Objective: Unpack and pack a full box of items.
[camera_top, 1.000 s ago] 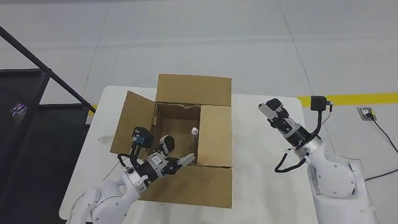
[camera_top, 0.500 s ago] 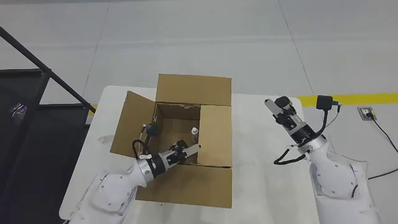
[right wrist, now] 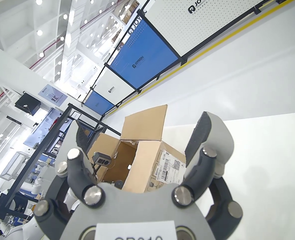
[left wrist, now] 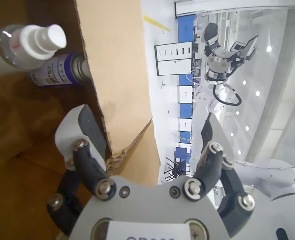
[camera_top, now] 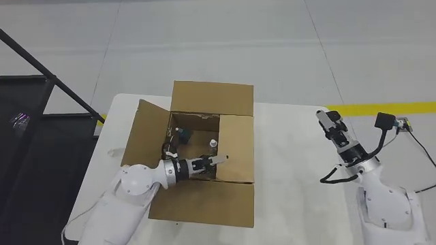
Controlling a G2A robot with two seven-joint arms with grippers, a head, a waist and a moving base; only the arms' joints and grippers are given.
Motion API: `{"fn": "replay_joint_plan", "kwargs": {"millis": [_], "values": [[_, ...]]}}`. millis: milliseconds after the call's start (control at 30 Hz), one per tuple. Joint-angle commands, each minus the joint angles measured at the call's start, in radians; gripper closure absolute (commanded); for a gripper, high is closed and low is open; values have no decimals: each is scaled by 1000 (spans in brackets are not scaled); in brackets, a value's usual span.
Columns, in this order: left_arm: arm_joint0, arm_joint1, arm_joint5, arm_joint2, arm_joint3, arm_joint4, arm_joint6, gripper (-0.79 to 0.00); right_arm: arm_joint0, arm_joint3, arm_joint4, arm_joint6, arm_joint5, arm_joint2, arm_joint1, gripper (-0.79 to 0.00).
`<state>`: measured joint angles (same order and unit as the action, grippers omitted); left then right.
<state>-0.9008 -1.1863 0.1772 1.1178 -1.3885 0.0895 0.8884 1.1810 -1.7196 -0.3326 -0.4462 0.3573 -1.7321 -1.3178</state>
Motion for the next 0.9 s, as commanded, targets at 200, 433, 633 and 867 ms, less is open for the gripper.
{"fn": "replay_joint_plan", "kwargs": {"millis": [200,433,633,867], "values": [[13,-4,15,-21,22,-6,-8,-785,-11,16,2,9,-11,15,8,-785],[25,-13,42,-50,30,10,-19,-785,-13,13,-1,22,-19,27,15,-785],[12,-9,55,-26,-9,26,-39,-785,7,-7,9,53,-10,17,20,-785],[-2,-18,80,-40,-103,48,-118,-785,37,-19,19,114,5,-7,26,-785]]}}
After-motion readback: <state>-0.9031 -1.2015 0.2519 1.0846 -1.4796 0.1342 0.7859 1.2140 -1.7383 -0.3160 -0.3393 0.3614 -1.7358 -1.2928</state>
